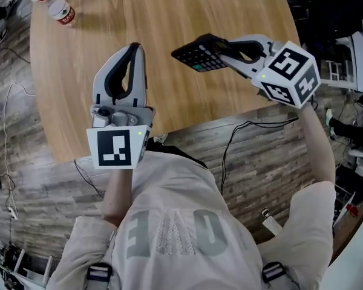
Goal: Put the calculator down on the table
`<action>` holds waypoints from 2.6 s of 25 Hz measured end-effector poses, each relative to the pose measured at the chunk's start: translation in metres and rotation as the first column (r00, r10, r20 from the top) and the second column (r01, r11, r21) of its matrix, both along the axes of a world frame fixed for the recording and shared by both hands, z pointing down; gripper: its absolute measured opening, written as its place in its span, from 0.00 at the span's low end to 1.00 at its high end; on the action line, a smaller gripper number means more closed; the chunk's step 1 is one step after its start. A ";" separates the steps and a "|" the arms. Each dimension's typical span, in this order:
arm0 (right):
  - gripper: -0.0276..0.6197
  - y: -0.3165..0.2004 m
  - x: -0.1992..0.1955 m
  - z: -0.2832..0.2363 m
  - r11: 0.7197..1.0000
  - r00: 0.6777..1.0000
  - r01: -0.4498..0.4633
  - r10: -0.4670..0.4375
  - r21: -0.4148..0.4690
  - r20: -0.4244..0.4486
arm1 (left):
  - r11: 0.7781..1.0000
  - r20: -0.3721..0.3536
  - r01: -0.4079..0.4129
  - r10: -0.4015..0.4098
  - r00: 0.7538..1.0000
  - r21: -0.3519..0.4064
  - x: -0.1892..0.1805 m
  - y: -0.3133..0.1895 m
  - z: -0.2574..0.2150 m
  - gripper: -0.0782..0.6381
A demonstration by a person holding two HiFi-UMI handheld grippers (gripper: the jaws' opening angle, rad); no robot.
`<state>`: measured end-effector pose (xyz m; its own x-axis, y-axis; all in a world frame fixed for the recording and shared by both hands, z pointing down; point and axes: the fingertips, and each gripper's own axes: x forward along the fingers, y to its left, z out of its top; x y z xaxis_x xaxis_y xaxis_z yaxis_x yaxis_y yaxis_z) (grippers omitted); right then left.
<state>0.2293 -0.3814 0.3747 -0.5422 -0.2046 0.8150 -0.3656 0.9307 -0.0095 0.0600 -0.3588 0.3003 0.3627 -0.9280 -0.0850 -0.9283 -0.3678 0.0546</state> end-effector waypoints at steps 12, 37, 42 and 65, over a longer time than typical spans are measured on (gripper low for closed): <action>0.20 -0.015 -0.012 0.094 0.840 0.829 0.347 -0.483 -0.418 -0.283 | 0.987 0.010 0.004 -0.003 1.000 -0.161 0.003 -0.024 0.072 0.12; 0.21 -0.025 -0.032 0.183 0.660 0.701 0.411 -0.670 -0.629 -0.245 | 0.967 0.037 0.037 -0.028 0.999 -0.253 -0.021 -0.032 0.118 0.12; 0.22 -0.028 -0.032 0.186 0.670 0.713 0.412 -0.659 -0.618 -0.240 | 0.968 0.033 0.020 -0.012 0.999 -0.251 -0.015 -0.034 0.119 0.12; 0.37 -0.046 -0.031 0.194 0.813 0.771 0.337 -0.528 -0.474 -0.357 | 0.971 0.034 -0.073 0.083 0.996 -0.226 0.001 -0.029 0.120 0.12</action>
<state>0.1981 -0.4274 0.5688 -0.0466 0.3196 0.9464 0.0269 0.9475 -0.3186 0.0606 -0.3883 0.4200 0.4331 -0.8905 0.1396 -0.9007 -0.4217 0.1046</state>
